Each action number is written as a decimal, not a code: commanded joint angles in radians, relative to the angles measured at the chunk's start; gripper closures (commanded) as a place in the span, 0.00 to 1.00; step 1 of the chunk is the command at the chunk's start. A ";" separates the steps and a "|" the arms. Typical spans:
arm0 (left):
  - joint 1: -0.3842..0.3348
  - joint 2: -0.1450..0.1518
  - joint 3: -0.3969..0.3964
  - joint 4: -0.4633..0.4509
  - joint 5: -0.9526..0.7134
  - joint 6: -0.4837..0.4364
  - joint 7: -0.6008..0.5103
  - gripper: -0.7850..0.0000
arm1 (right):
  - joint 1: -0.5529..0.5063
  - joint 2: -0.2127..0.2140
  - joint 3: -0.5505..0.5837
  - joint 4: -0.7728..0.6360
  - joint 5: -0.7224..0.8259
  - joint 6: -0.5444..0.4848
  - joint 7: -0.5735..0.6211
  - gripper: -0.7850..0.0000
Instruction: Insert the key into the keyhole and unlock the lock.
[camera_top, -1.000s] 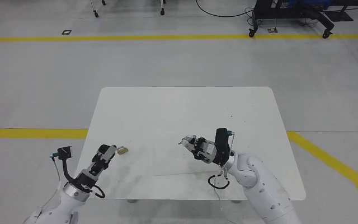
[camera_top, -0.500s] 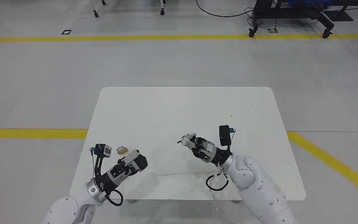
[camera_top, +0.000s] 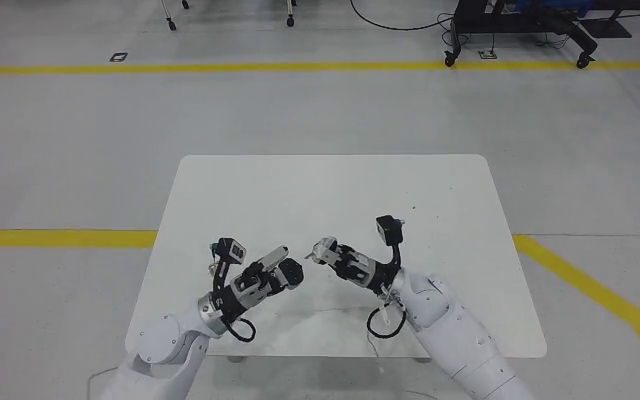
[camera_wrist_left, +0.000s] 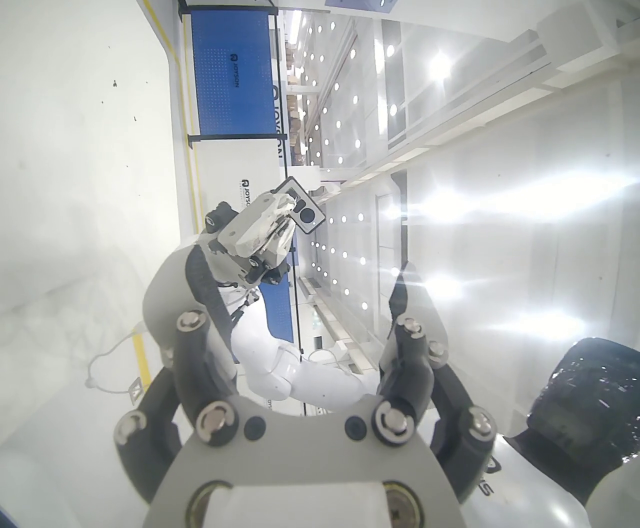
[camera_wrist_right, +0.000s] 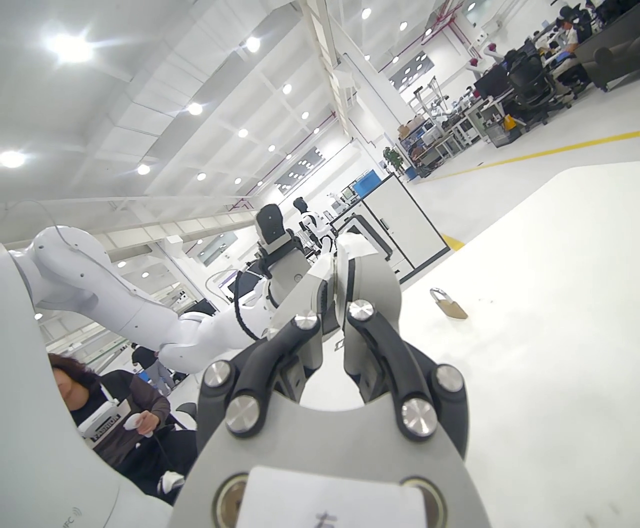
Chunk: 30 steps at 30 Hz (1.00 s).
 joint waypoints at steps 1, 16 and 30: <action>-0.007 -0.002 0.016 0.002 0.061 -0.026 0.026 0.25 | 0.007 0.000 -0.004 0.010 0.025 0.013 0.029 1.00; 0.001 -0.007 0.048 -0.014 0.317 -0.077 0.189 0.47 | 0.016 -0.001 -0.005 0.030 0.086 0.060 0.119 1.00; 0.000 -0.010 0.060 -0.006 0.466 -0.058 0.284 0.78 | 0.020 -0.007 -0.008 0.032 0.090 0.103 0.152 1.00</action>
